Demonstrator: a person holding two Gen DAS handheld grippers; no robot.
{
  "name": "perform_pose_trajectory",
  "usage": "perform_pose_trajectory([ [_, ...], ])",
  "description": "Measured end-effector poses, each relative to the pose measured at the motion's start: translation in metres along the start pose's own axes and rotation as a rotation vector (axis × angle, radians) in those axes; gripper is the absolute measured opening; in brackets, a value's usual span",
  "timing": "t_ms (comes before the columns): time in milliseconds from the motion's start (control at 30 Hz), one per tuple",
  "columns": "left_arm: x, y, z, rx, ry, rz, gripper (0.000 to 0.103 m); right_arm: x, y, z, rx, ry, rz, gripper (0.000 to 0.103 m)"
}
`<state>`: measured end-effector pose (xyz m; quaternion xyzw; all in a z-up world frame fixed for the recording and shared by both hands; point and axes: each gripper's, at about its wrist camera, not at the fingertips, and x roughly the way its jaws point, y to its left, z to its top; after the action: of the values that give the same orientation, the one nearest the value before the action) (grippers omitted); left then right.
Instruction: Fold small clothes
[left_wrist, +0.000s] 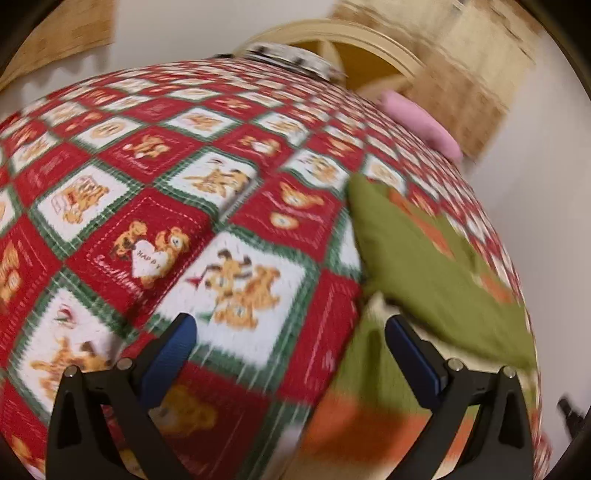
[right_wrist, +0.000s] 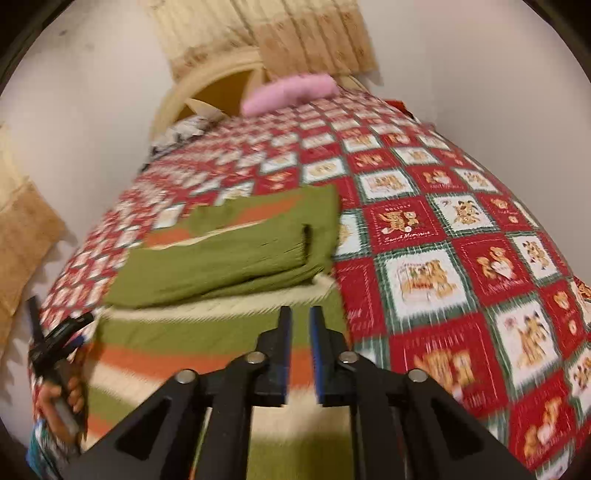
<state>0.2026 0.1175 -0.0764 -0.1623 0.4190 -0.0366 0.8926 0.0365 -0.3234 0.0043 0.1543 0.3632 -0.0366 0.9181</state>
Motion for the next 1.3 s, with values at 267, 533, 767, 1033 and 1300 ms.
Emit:
perform_pose_trajectory([
  [267,-0.098,0.031,-0.046,0.172,-0.037,-0.09,0.103,-0.058,0.002,-0.059,-0.119,-0.031,-0.013,0.067],
  [533,-0.118,0.046,-0.105,0.227,0.132,-0.132,0.087,-0.082,0.005,-0.123,-0.149,0.055,-0.009,0.067],
  [767,-0.128,0.018,-0.144,0.292,0.119,-0.14,0.078,-0.1,-0.006,-0.154,-0.155,0.129,-0.08,0.067],
  [1033,-0.129,0.01,-0.17,0.388,0.137,-0.103,0.078,-0.094,0.004,-0.183,-0.166,0.196,-0.039,0.06],
  [1300,-0.138,0.02,-0.173,0.335,0.17,-0.146,0.062,-0.077,0.004,-0.197,-0.137,0.286,0.071,0.013],
])
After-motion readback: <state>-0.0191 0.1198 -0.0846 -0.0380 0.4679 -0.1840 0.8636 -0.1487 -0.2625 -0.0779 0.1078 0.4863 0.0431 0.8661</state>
